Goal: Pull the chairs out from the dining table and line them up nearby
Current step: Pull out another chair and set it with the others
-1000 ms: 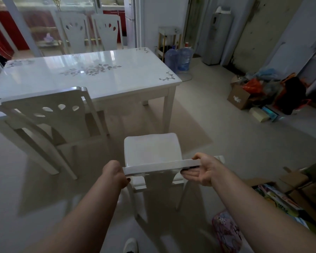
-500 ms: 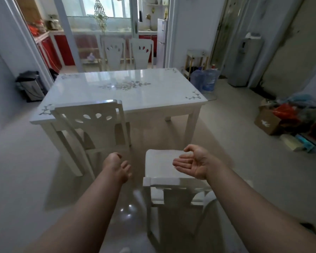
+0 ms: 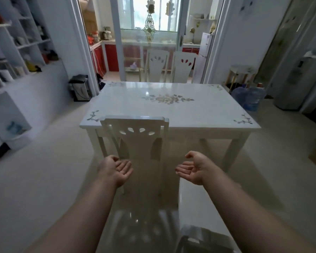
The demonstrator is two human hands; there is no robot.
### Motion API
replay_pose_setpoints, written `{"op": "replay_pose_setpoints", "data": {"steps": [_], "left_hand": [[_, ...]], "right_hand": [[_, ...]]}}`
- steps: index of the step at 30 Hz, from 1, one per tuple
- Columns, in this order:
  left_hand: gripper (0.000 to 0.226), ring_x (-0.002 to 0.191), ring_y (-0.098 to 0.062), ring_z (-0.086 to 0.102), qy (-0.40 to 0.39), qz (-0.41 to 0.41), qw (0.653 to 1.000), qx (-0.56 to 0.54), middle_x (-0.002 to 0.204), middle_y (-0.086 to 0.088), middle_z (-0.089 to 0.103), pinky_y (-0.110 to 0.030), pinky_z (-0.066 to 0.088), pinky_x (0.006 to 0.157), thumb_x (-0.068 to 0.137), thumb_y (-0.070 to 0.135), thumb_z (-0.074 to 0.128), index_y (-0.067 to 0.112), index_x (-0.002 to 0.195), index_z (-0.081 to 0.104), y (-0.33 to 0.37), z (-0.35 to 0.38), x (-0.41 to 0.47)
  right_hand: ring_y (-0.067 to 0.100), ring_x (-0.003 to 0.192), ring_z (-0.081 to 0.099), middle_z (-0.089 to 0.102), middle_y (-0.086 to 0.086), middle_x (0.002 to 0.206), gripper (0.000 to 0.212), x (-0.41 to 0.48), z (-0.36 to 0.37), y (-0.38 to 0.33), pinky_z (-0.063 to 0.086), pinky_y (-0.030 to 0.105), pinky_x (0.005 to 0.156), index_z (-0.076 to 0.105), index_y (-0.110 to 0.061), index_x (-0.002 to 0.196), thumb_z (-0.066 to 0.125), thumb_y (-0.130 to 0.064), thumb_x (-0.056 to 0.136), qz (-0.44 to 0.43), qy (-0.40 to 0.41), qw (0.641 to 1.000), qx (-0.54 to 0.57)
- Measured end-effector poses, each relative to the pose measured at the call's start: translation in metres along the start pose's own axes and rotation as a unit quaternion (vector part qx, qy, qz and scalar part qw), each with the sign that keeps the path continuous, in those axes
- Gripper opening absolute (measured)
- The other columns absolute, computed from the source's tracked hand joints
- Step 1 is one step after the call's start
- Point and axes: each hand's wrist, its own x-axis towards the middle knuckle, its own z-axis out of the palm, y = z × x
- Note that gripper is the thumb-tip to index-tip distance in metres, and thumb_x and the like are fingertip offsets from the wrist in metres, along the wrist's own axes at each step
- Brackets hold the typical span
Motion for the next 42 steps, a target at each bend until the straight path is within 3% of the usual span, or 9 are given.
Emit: {"op": "replay_pose_setpoints", "data": {"steps": [12, 24, 28, 30, 32, 34, 38, 42], "left_hand": [[0.056, 0.135, -0.032, 0.042, -0.054, -0.007, 0.998, 0.011, 0.146, -0.019, 0.042, -0.045, 0.033, 0.111, 0.095, 0.018, 0.039, -0.004, 0.145, 0.026, 0.173, 0.012, 0.112], [0.083, 0.137, -0.037, 0.037, -0.038, -0.069, 0.997, 0.022, 0.149, -0.027, 0.034, -0.050, 0.032, 0.112, 0.090, 0.037, 0.056, -0.005, 0.148, 0.015, 0.219, 0.040, 0.214], [0.091, 0.137, -0.040, 0.036, -0.016, -0.069, 0.997, 0.011, 0.150, -0.027, 0.030, -0.051, 0.031, 0.112, 0.087, 0.041, 0.059, -0.001, 0.150, 0.009, 0.227, 0.058, 0.249], [0.088, 0.137, -0.040, 0.036, 0.003, -0.067, 0.998, 0.013, 0.150, -0.027, 0.030, -0.051, 0.031, 0.112, 0.087, 0.041, 0.059, 0.001, 0.150, 0.014, 0.229, 0.067, 0.269], [0.077, 0.135, -0.039, 0.039, 0.002, -0.065, 0.998, 0.010, 0.146, -0.024, 0.037, -0.050, 0.032, 0.111, 0.089, 0.040, 0.057, 0.001, 0.146, 0.024, 0.229, 0.075, 0.280], [0.066, 0.130, -0.037, 0.044, 0.016, -0.066, 0.998, 0.002, 0.137, -0.022, 0.046, -0.050, 0.034, 0.109, 0.090, 0.039, 0.056, 0.002, 0.140, 0.034, 0.228, 0.082, 0.300], [0.048, 0.101, -0.037, 0.057, 0.035, -0.082, 0.996, -0.005, 0.116, -0.019, 0.057, -0.050, 0.047, 0.093, 0.085, 0.027, 0.062, 0.006, 0.126, 0.049, 0.230, 0.085, 0.319], [0.019, 0.087, -0.038, 0.055, 0.017, -0.084, 0.996, -0.008, 0.098, -0.020, 0.056, -0.054, 0.043, 0.093, 0.088, 0.017, 0.052, 0.002, 0.100, 0.055, 0.231, 0.082, 0.334]], "right_hand": [[0.037, 0.130, 0.047, 0.046, 0.027, 0.140, 0.054, 0.105, 0.162, -0.071, 0.038, 0.045, 0.108, 0.032, 0.010, 0.140, 0.042, -0.018, 0.095, -0.017, 0.031, 0.999, 0.026], [0.035, 0.137, 0.037, 0.032, 0.025, 0.150, 0.065, 0.195, 0.202, -0.109, 0.032, 0.045, 0.113, 0.027, 0.004, 0.145, 0.050, -0.026, 0.092, 0.001, 0.090, 0.992, 0.088], [0.035, 0.130, 0.044, 0.036, 0.022, 0.146, 0.062, 0.228, 0.209, -0.128, 0.036, 0.045, 0.107, 0.032, -0.004, 0.142, 0.053, -0.027, 0.089, -0.006, 0.107, 0.991, 0.075], [0.034, 0.113, 0.055, 0.052, 0.018, 0.125, 0.047, 0.247, 0.210, -0.135, 0.046, 0.044, 0.096, 0.044, -0.006, 0.129, 0.055, -0.024, 0.087, -0.011, 0.116, 0.989, 0.092], [0.029, 0.084, 0.059, 0.057, 0.012, 0.093, 0.027, 0.259, 0.210, -0.140, 0.051, 0.039, 0.069, 0.051, -0.008, 0.108, 0.057, -0.021, 0.085, -0.014, 0.116, 0.986, 0.116], [0.026, 0.072, 0.058, 0.058, 0.010, 0.087, 0.020, 0.279, 0.210, -0.143, 0.047, 0.033, 0.053, 0.054, -0.010, 0.100, 0.058, -0.020, 0.083, -0.005, 0.122, 0.984, 0.133], [0.024, 0.068, 0.057, 0.060, 0.008, 0.092, 0.018, 0.298, 0.211, -0.141, 0.046, 0.029, 0.052, 0.056, -0.014, 0.096, 0.058, -0.022, 0.080, 0.005, 0.139, 0.977, 0.161], [0.023, 0.059, 0.046, 0.050, 0.007, 0.073, 0.009, 0.309, 0.213, -0.139, 0.040, 0.030, 0.059, 0.047, -0.011, 0.073, 0.050, -0.016, 0.081, 0.012, 0.147, 0.976, 0.162]]}}
